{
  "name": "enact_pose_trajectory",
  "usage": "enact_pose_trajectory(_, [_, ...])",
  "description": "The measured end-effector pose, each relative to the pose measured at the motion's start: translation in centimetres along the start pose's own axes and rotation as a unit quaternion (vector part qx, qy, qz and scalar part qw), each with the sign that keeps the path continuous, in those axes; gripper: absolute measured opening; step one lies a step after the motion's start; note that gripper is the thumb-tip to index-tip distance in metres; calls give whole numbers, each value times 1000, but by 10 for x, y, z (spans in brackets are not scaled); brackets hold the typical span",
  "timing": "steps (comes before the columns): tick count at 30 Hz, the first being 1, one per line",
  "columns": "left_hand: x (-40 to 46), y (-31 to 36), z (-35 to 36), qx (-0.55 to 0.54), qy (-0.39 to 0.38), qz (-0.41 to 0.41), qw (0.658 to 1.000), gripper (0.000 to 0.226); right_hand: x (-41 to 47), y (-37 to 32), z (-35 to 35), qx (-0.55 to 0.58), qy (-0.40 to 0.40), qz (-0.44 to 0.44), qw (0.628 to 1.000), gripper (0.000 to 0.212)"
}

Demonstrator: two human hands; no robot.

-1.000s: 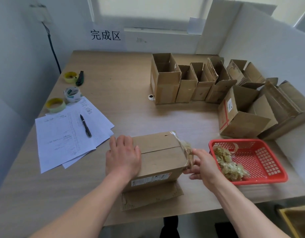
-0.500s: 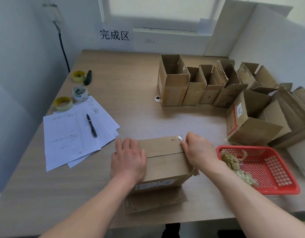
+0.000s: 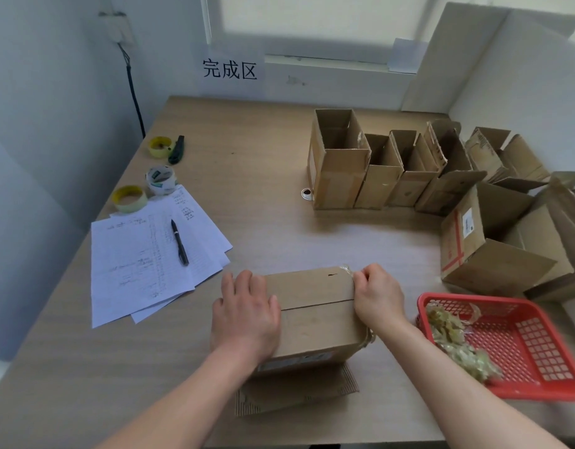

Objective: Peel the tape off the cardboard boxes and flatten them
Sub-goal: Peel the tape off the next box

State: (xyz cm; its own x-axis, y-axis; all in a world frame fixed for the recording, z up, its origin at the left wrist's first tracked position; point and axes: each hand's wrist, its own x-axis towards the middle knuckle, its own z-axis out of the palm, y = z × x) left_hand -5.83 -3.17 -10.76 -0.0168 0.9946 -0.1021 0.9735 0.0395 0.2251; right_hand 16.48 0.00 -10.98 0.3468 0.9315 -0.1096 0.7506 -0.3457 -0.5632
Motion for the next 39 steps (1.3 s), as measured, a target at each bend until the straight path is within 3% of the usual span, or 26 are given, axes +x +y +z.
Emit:
enact_pose_trajectory(3, [1,1,1,3,-1,-4,1000,31,-5,2,-2,-18,3,-73,997,20])
enact_pose_trajectory(7, [2,0,2,8,-5,-9,1000,30,-4,-2,-9,-55,-16,-123,991,45])
enact_pose_trajectory(11, [3,1,4,9,-9,-13,1000,31,9,-4,-9,-120,-34,-112,986,36])
enact_pose_trajectory(17, [4,1,4,11,-14,-17,1000,33,13,-11,-9,-184,-49,-196,962,25])
enact_pose_trajectory(22, [4,1,4,13,-19,-17,1000,33,13,-14,-13,-145,-60,-264,952,17])
enact_pose_trajectory(29, [4,1,3,18,-13,-12,1000,34,33,-6,-18,-112,-79,-288,948,26])
enact_pose_trajectory(32, [4,2,3,13,-9,-10,1000,35,35,-4,-12,-88,-49,-253,962,28])
enact_pose_trajectory(36, [4,3,4,17,-13,-14,1000,35,33,-1,0,2,-4,-119,993,37])
enact_pose_trajectory(39, [5,3,3,15,-14,-15,1000,34,32,-1,1,82,-16,-40,996,43])
